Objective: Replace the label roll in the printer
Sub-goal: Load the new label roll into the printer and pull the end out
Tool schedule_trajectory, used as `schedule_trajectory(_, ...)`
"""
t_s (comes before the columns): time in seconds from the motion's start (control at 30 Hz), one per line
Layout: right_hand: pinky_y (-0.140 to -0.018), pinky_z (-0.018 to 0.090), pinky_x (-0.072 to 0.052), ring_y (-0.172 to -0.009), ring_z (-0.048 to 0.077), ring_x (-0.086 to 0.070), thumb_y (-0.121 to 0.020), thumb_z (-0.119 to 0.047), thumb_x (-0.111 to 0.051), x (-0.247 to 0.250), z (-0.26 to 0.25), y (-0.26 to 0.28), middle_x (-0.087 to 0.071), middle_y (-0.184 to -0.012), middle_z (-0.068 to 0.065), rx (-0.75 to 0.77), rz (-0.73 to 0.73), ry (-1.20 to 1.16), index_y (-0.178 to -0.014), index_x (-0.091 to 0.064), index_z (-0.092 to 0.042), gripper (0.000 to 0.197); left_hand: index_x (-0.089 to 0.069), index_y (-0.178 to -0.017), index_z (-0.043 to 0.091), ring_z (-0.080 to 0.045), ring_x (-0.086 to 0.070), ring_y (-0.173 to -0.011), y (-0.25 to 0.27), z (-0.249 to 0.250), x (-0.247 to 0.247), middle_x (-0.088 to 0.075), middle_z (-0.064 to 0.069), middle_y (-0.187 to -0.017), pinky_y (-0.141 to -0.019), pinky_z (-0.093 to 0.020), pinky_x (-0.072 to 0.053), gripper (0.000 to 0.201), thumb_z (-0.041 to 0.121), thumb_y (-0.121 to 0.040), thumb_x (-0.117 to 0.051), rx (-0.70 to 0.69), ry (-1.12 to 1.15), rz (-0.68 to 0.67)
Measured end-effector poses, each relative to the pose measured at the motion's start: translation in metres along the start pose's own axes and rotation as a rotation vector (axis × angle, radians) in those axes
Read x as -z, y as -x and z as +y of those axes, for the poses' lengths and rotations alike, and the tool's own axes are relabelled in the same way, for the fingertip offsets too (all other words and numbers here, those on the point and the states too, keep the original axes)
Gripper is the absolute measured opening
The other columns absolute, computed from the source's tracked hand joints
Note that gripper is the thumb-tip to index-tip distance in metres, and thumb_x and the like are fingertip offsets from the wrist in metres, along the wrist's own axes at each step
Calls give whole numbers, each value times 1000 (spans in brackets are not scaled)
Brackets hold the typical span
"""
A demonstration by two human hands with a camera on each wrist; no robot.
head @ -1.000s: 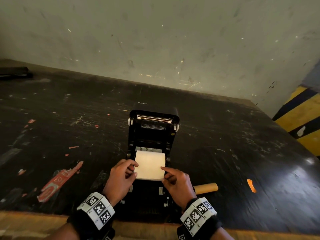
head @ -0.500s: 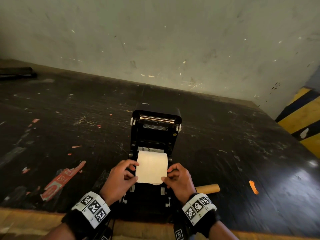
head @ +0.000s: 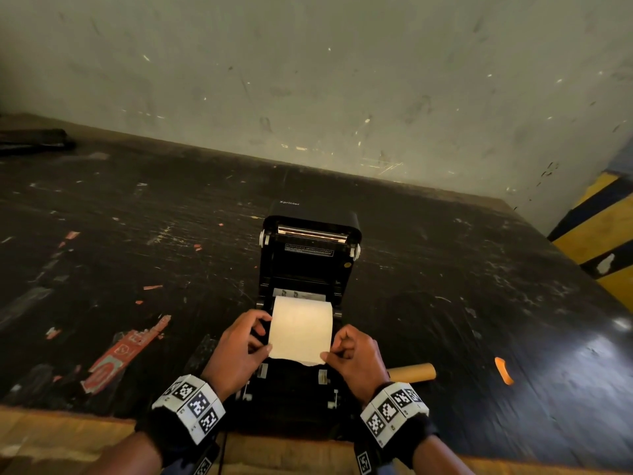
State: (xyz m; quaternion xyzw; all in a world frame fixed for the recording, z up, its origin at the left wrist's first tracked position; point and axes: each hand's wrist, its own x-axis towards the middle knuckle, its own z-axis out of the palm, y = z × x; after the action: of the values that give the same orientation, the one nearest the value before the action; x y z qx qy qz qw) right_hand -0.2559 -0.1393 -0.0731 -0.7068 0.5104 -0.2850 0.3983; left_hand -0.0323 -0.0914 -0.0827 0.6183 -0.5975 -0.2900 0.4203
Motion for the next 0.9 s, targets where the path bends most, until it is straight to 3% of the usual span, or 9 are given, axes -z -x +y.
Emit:
schedule_trajectory(0.3,-74,36,-57,-72,9,-66,-77,-18,-74,-4,8,-2,-69,-76,2,14,-18,104,-74,-50,-24,25,-43,-108,34,-11,-64,-76,0,-1,0,-52,6,-100,-66,-25,-55,49,6,-77,-69,-15,-30,-56)
schedule_trajectory(0.63,-74,29,-57,-78,7,-66,-77,-17,-74,-3,3,-4,-68,-83,1,-7,-70,118,-79,-50,-24,25,-32,-112,43,0,-58,-82,-2,-4,6,-49,4,-101,-72,-17,-51,57,7,-82,-64,-85,-96,-188)
schedule_trajectory(0.77,-75,30,-58,-75,9,-67,-76,-13,-75,-4,3,-4,-68,-80,5,5,-84,52,-75,-49,-23,28,-33,-110,46,-1,-57,-83,-2,-5,11,-50,0,-100,-72,-13,-49,60,4,-81,-64,-84,-43,-166)
schedule_trajectory(0.9,-72,28,-57,-73,8,-65,-76,-16,-74,-5,6,-6,-65,-75,-1,18,-108,125,-74,-47,-28,30,-32,-112,47,-3,-56,-86,-3,-6,11,-49,3,-102,-74,-17,-50,59,7,-82,-63,-89,-76,-234)
